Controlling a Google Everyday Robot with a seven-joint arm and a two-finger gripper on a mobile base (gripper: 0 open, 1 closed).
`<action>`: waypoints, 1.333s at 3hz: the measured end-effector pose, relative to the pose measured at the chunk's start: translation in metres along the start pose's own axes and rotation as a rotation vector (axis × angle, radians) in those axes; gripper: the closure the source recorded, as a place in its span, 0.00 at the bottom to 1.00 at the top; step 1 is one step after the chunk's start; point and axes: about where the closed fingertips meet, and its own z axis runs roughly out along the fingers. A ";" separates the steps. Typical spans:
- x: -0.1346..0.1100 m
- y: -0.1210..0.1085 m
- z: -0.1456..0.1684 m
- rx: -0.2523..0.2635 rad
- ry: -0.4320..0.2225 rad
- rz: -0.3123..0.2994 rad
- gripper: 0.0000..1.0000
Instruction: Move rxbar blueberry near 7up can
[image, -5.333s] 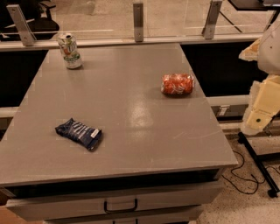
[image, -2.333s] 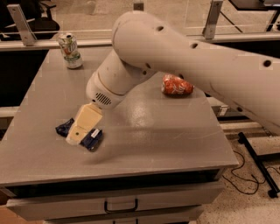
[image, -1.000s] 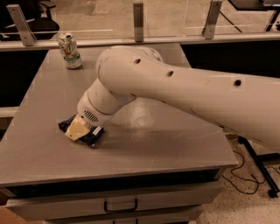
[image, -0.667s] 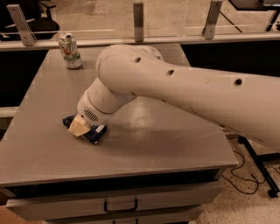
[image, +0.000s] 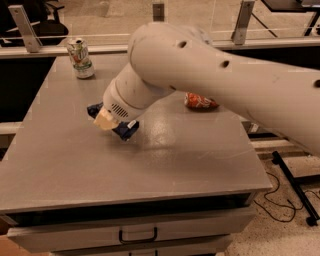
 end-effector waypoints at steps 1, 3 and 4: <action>-0.017 -0.058 -0.076 0.160 -0.060 -0.096 1.00; -0.035 -0.085 -0.062 0.163 -0.080 -0.158 1.00; -0.050 -0.119 -0.042 0.146 -0.098 -0.210 1.00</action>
Offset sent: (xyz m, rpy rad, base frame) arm 0.0275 -0.0451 0.0575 -0.0008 -0.1470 -0.0330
